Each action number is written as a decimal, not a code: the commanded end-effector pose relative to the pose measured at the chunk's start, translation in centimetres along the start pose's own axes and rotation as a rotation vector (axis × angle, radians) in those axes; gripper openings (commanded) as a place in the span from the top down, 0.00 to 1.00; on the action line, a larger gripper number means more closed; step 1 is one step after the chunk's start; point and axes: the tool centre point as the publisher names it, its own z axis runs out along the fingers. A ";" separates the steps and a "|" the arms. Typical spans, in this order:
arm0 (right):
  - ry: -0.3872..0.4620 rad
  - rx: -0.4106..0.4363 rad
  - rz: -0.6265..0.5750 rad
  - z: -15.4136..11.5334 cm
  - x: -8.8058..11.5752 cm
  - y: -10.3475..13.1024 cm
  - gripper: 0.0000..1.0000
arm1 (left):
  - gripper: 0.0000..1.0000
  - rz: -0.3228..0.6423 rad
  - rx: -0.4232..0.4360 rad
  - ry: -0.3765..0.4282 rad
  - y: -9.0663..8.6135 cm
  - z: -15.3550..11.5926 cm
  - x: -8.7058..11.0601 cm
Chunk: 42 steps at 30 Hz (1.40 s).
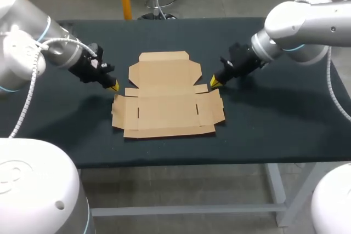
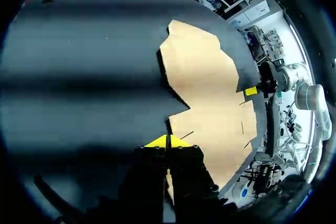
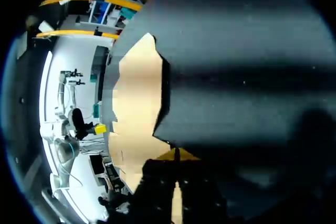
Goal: Assemble the packaging by folding the flat box into shape, placing the metal phone stand inside, and closing the box properly
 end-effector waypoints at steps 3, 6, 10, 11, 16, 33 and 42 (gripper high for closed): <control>0.016 0.008 0.001 0.6 -0.4 0.5 1.00 | 1.00 0.021 0.000 0.034 -0.1 0.7 -0.5; 0.020 0.008 0.003 0.7 -0.5 0.6 1.00 | 1.00 0.029 -0.002 0.049 -0.2 1.0 -0.6; 0.026 0.005 0.003 0.8 -0.5 0.6 1.00 | 1.00 0.039 0.000 0.071 -0.5 1.4 -0.7; 0.028 0.005 0.002 0.8 -0.5 0.6 1.00 | 1.00 0.039 0.000 0.072 -0.6 1.6 -0.7; 0.033 0.006 0.006 1.0 -0.6 0.7 1.00 | 1.00 0.037 -0.006 0.088 -1.2 2.3 -0.9; 0.047 0.001 0.025 1.5 -1.0 1.0 1.00 | 1.00 0.023 -0.023 0.143 -1.6 3.7 -1.1; 0.055 -0.006 0.036 1.8 -1.2 1.3 1.00 | 1.00 0.028 -0.032 0.158 -1.5 4.1 -0.7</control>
